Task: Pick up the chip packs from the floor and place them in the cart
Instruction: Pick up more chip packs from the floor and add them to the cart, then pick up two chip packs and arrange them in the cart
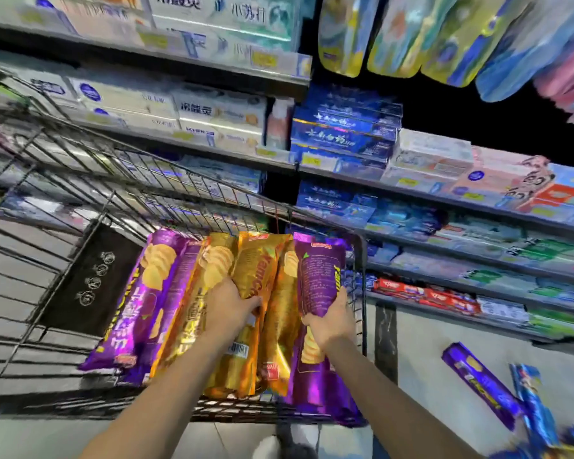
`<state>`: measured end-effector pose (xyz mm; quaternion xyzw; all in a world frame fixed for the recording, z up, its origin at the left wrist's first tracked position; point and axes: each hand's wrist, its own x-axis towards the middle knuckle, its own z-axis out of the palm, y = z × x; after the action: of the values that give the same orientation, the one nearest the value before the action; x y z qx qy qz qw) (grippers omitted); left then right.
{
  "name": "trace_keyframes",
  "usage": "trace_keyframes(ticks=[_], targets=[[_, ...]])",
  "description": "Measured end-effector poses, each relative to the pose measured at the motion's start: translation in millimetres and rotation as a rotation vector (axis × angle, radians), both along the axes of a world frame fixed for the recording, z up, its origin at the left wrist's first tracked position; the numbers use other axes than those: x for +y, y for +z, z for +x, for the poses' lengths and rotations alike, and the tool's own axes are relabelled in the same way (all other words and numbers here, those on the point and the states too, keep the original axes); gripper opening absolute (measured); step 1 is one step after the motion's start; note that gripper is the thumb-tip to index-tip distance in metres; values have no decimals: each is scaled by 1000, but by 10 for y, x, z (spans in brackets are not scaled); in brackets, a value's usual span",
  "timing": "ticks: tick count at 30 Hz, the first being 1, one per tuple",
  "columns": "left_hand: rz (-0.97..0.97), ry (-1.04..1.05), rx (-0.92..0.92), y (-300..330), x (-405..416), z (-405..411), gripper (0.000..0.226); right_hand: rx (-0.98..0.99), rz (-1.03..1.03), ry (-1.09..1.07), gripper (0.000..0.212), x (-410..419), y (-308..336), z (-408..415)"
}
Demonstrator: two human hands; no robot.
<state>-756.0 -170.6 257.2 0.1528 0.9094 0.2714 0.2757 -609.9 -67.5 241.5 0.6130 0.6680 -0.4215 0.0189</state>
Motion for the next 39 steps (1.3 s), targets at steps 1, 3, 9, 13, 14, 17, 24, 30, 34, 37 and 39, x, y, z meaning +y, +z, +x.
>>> trace_keyframes(ticks=[1,3,9,13,14,17,24,30,34,37,39], targets=[[-16,-9,-2,-75,27,3,57,-19,9,-13,91,10,-62,16],[-54,-22,-20,-173,69,24,57,-47,32,-27,89,20,-148,55],[-18,-26,-43,-298,14,30,67,-42,57,33,98,42,-214,150],[-51,-127,9,-149,-19,-35,71,-114,156,127,93,8,18,157],[-52,-156,33,-34,-15,-49,72,-131,180,171,89,5,123,164],[-69,-295,160,423,25,-83,71,-101,281,318,76,36,477,219],[-224,-849,527,1532,467,231,82,-148,458,378,68,348,1373,743],[-183,-1213,696,2084,1146,1242,79,-229,513,121,66,515,1820,1992],[-116,-1424,758,2237,1599,2241,76,-333,487,-102,67,497,1833,3176],[-82,-1579,787,2226,1887,3124,73,-394,410,-271,66,361,1723,4133],[-88,-1669,780,2154,2037,3766,73,-410,348,-379,70,242,1624,4775]])
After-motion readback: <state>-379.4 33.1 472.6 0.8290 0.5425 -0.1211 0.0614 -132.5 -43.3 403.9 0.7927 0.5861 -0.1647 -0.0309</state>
